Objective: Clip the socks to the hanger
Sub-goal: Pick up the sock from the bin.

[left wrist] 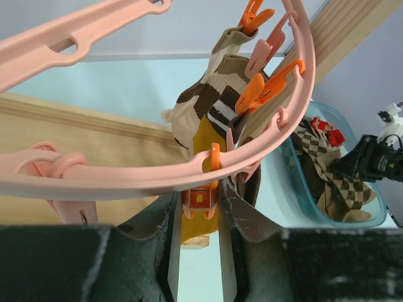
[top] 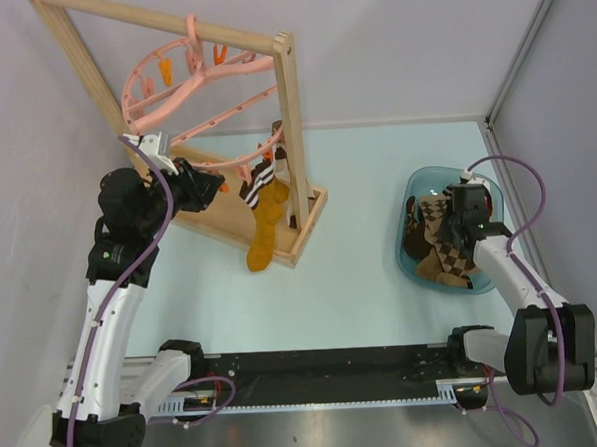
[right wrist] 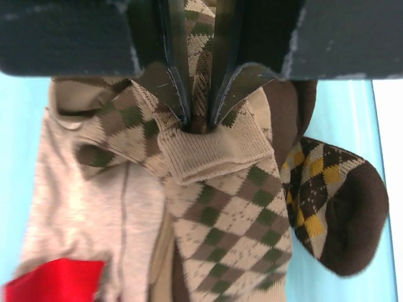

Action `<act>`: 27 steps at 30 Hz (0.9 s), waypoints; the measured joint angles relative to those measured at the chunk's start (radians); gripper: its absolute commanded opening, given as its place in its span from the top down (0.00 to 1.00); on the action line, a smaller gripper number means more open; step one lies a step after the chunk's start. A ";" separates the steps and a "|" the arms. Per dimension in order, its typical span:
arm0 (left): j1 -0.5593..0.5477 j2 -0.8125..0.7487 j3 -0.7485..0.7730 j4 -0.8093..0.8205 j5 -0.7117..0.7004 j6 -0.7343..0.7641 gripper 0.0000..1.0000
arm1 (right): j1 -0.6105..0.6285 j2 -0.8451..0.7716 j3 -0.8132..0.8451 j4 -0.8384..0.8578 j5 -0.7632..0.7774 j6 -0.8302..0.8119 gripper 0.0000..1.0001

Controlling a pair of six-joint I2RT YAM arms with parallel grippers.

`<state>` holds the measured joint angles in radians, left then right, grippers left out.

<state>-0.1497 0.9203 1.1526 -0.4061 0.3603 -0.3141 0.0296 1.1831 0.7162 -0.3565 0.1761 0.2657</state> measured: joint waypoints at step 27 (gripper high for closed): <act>-0.027 0.002 0.002 0.005 -0.002 -0.005 0.96 | 0.251 -0.355 -0.006 0.186 -0.106 0.017 1.00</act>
<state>-0.1768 0.9222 1.1542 -0.4011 0.3580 -0.3187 0.2810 0.8280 0.7105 -0.1703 0.0700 0.2829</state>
